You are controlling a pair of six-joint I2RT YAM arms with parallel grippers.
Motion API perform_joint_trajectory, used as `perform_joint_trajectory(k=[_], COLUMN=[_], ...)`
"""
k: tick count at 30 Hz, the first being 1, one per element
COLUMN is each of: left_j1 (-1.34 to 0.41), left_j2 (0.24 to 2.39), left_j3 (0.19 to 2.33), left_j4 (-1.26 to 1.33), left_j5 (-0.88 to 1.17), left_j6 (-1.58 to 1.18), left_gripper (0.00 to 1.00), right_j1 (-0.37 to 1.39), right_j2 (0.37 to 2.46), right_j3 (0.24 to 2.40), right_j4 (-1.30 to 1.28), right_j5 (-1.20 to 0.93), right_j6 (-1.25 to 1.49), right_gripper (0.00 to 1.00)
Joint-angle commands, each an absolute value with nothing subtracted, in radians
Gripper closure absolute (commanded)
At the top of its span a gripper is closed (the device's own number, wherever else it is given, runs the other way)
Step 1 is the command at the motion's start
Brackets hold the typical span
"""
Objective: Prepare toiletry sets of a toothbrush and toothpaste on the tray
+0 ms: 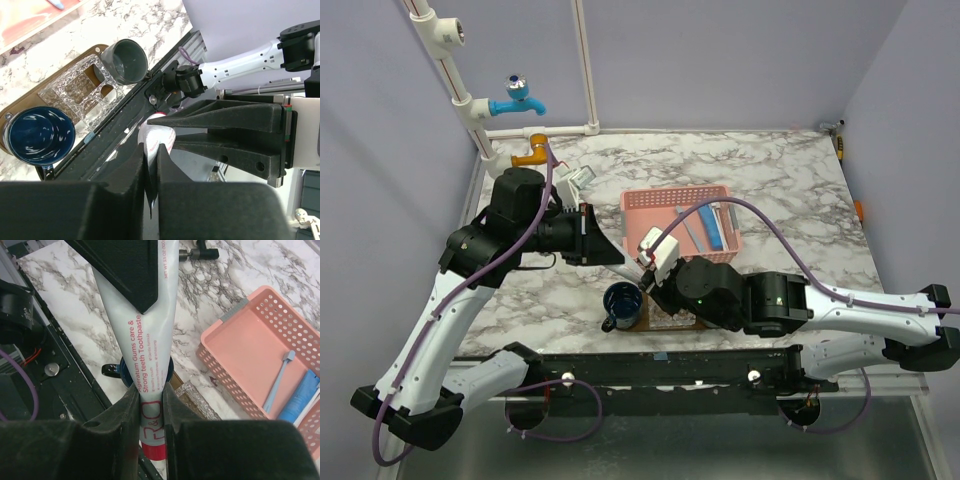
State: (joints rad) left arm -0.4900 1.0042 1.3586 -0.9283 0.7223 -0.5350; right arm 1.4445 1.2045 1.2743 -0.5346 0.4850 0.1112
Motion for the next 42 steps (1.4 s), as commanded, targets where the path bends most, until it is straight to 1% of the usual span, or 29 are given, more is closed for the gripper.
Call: perform_joint_trajectory(k=[1, 4, 6, 11, 19, 23, 26, 32, 42], left_j1=[-0.484, -0.484, -0.485, -0.484, -0.497, -0.559, -0.624, -0.76, -0.928], left_j2=[0.989, 0.979, 0.976, 0.967, 0.964, 0.975, 0.99, 1.01, 1.065], left_j3=[1.347, 1.338, 1.34, 1.363, 1.374, 1.401, 1.434, 1.497, 1.544], left_j4=[-0.91, -0.897, -0.897, -0.936, -0.973, -1.0, -1.026, -1.065, -1.094], left_j5=[0.766, 0.78, 0.778, 0.698, 0.603, 0.51, 0.418, 0.235, 0.023], left_j6=[-0.532, -0.534, -0.534, -0.51, -0.479, -0.465, -0.459, -0.462, -0.478], left_gripper=[1.0, 1.0, 1.0, 1.0, 1.0, 1.0, 1.0, 1.0, 1.0], right_j1=[1.453, 1.454, 1.454, 1.454, 1.453, 1.451, 1.42, 1.158, 0.904], right_j2=[1.201, 1.197, 1.194, 1.16, 1.069, 1.083, 1.125, 1.134, 1.161], right_j3=[1.281, 1.267, 1.259, 1.227, 1.198, 1.213, 1.249, 1.236, 1.194], right_j4=[-0.478, -0.473, -0.474, -0.469, -0.488, -0.531, -0.604, -0.64, -0.671], right_j5=[0.532, 0.542, 0.555, 0.58, 0.613, 0.726, 0.791, 0.626, 0.519], right_j6=[0.112, 0.12, 0.13, 0.151, 0.215, 0.271, 0.334, 0.412, 0.492], right_gripper=[0.77, 0.64, 0.57, 0.49, 0.45, 0.39, 0.39, 0.39, 0.39])
